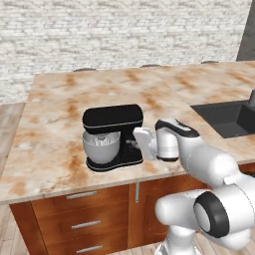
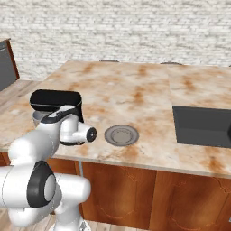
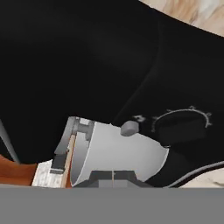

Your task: Add butter and sugar cubes to the stand mixer bowl and then turn on the stand mixer to begin making frosting.

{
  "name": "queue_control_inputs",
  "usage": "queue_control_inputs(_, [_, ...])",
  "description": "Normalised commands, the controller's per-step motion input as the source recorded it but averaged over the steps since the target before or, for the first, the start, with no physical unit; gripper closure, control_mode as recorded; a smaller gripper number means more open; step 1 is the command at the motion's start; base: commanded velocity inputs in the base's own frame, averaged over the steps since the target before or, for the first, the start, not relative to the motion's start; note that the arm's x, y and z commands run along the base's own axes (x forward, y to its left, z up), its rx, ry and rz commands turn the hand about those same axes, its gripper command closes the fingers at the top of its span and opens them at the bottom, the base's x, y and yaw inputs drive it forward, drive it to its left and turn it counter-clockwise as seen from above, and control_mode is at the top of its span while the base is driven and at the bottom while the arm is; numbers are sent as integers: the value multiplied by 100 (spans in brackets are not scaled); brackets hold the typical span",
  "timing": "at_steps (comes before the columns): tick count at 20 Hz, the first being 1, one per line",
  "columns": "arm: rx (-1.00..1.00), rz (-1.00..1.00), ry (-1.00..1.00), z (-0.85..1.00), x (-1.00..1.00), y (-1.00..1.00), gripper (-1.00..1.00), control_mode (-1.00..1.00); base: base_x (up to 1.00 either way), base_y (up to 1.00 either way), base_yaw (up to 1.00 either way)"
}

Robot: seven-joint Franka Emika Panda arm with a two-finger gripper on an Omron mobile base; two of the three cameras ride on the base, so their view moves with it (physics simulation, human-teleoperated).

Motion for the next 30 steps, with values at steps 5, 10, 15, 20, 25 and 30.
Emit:
queue_control_inputs(5, [0, 0, -1, -4, 51, 17, 100, -100, 0, 0, 0])
queue_control_inputs(10, [0, 0, 0, -33, 29, 6, 100, -100, 0, 0, 0])
queue_control_inputs(15, [0, 0, 0, -29, 43, 0, 100, -100, 0, 0, 0])
queue_control_inputs(20, [0, 0, -3, -10, 65, 0, 100, -100, 0, 0, 0])
queue_control_inputs(25, [1, -6, -28, 20, 62, -24, 100, -100, 0, 0, 0])
queue_control_inputs(30, [2, -11, -14, 54, 6, -61, 100, -100, 0, 0, 0])
